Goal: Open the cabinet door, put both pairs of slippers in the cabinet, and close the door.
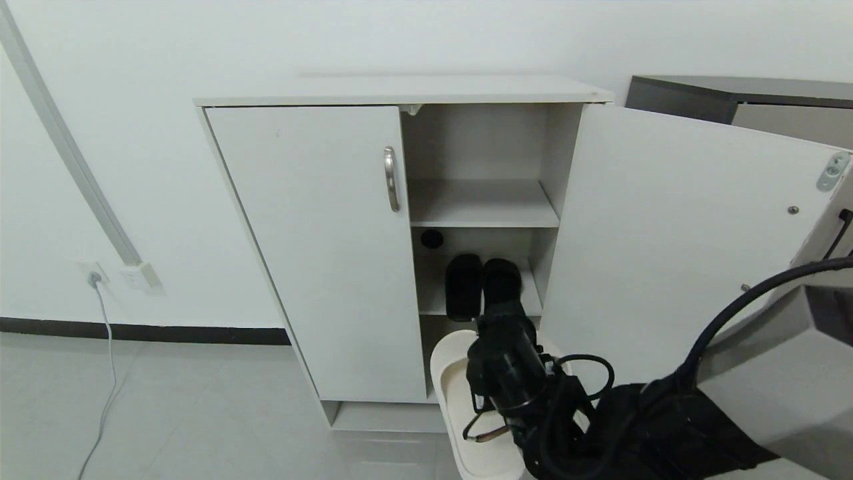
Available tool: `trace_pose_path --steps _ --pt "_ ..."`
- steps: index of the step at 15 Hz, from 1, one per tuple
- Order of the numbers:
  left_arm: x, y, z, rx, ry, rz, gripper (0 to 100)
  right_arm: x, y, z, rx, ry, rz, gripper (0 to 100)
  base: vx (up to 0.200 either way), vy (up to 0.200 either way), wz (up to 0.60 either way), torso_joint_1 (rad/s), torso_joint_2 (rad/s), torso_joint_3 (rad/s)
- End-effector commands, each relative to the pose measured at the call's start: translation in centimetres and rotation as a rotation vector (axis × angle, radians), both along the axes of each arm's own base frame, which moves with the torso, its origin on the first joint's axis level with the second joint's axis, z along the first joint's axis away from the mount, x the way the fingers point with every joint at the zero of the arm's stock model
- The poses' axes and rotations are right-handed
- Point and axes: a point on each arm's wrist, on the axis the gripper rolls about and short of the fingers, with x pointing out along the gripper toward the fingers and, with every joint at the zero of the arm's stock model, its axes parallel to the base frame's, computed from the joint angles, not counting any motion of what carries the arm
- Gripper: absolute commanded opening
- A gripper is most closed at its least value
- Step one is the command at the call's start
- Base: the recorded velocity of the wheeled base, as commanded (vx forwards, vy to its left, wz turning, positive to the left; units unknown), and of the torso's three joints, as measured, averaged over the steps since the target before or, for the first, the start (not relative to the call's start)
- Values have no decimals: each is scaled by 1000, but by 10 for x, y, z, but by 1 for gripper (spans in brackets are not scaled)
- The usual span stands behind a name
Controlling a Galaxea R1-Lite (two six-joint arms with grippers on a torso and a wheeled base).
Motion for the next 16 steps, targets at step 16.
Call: trace_pose_path --steps 16 --pt "0 0 0 -3 1 2 0 35 20 122 98 -237 -114 0 13 0 0 0 0 0"
